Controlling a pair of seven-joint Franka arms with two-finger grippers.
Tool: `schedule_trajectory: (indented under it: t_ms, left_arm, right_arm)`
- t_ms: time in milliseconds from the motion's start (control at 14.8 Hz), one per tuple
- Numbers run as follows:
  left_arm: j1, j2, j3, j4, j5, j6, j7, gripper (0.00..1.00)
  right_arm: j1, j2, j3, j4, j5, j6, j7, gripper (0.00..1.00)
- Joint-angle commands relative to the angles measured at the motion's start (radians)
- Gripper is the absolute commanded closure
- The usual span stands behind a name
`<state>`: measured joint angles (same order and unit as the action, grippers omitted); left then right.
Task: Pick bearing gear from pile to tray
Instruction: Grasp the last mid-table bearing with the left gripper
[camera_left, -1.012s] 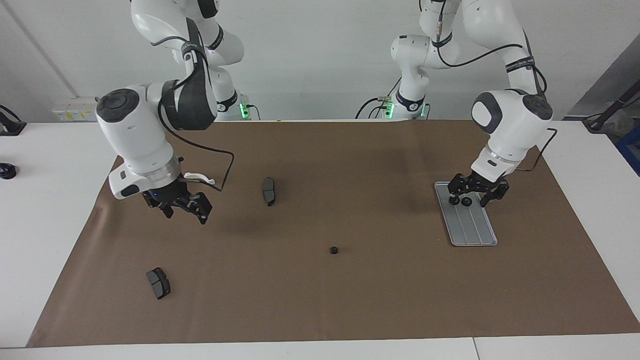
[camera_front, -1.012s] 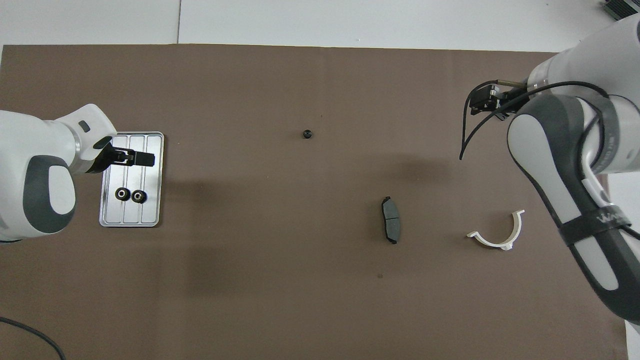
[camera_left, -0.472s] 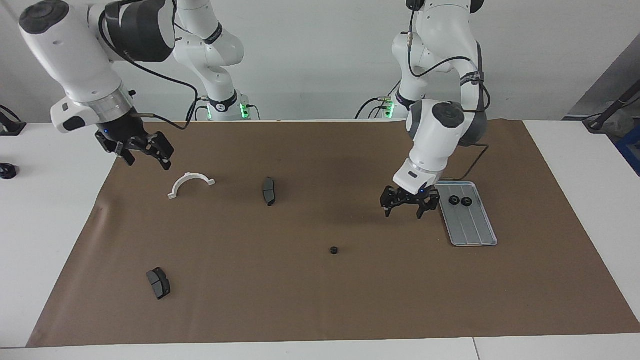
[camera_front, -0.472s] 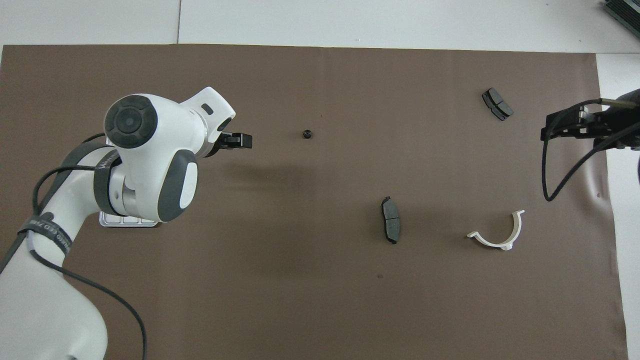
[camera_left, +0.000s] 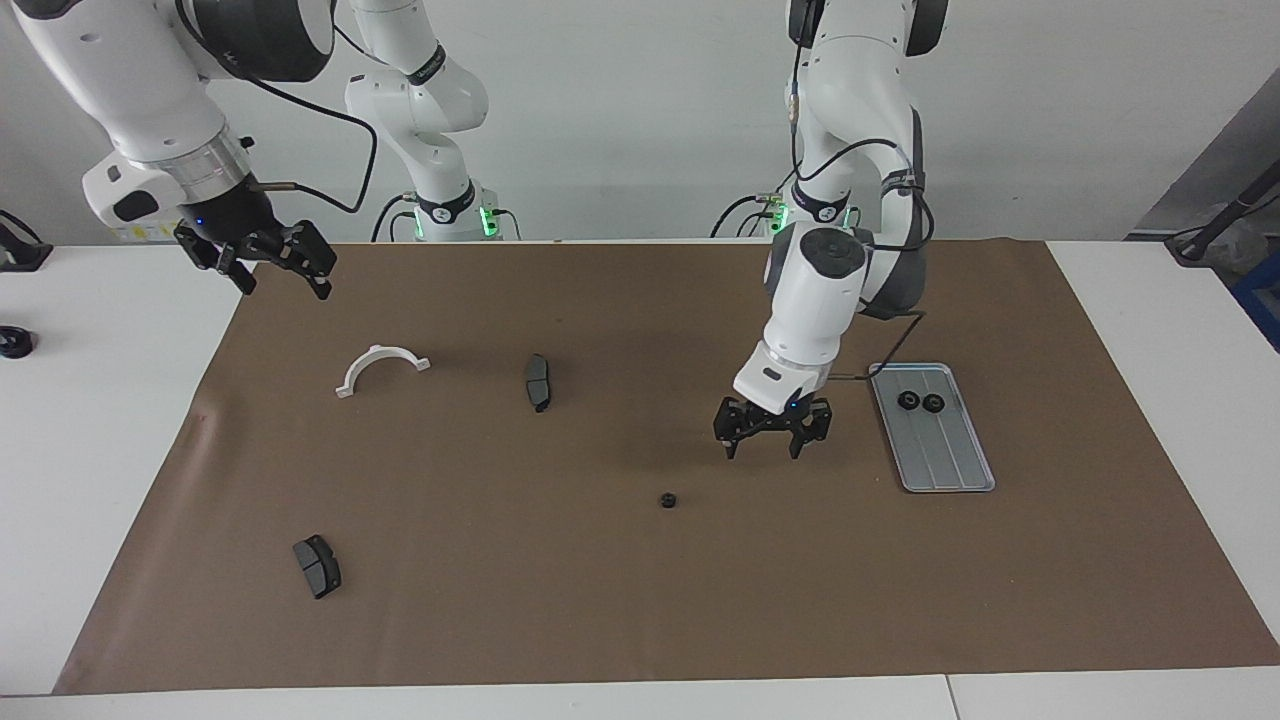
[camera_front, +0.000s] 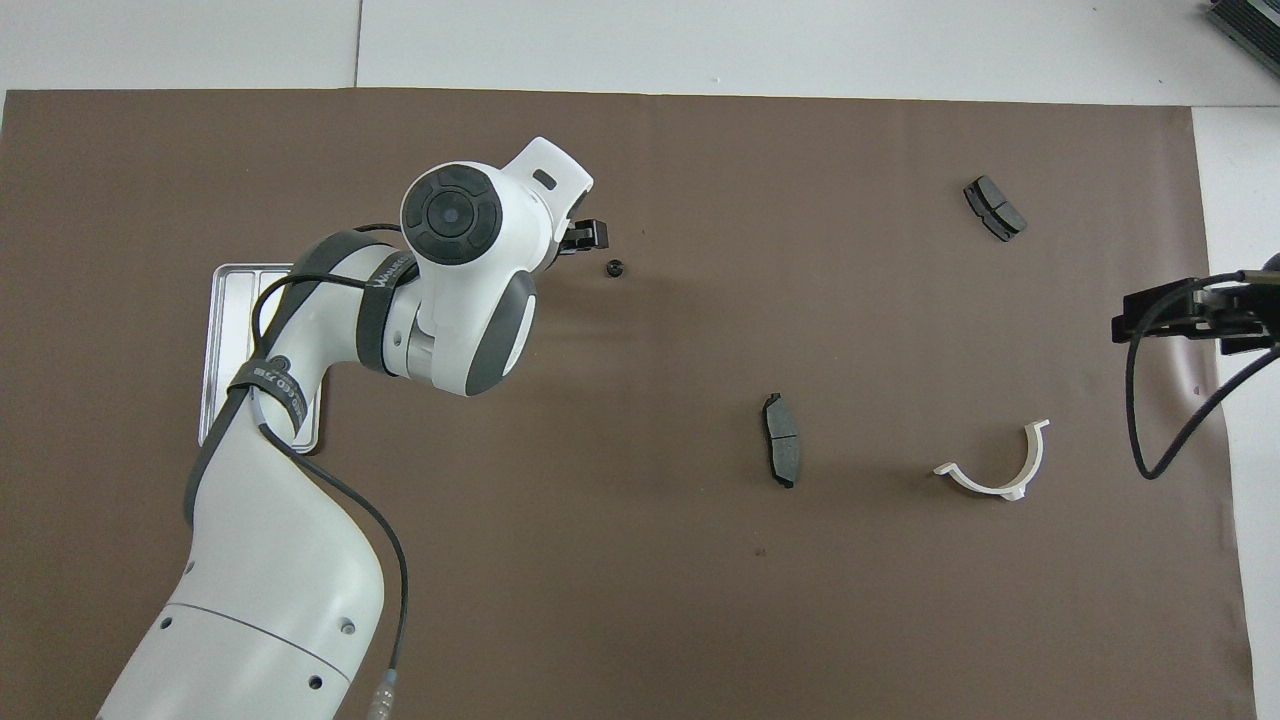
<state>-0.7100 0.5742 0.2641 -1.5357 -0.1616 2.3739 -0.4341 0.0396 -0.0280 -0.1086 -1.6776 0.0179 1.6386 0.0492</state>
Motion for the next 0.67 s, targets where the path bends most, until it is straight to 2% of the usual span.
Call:
schedule_trajectory:
  t_ms: [0, 270, 405, 607]
  left_arm:
    - [-0.014, 0.038, 0.015, 0.046, -0.03, 0.037, -0.022, 0.0]
    - [-0.029, 0.061, 0.014, 0.045, -0.038, 0.067, -0.023, 0.0]
    - [-0.066, 0.169, 0.015, 0.115, -0.03, 0.102, -0.115, 0.0]
    - [-0.071, 0.167, 0.014, 0.12, -0.029, 0.099, -0.134, 0.0]
  right_arm:
    - [0.017, -0.029, -0.005, -0.03, -0.015, 0.011, 0.001, 0.0]
    - [0.02, -0.03, 0.024, 0.012, -0.027, -0.034, 0.026, 0.0]
    - [0.019, -0.041, 0.026, 0.021, -0.027, -0.043, 0.021, 0.0]
    - [0.014, -0.044, 0.014, 0.05, -0.009, -0.098, 0.015, 0.0]
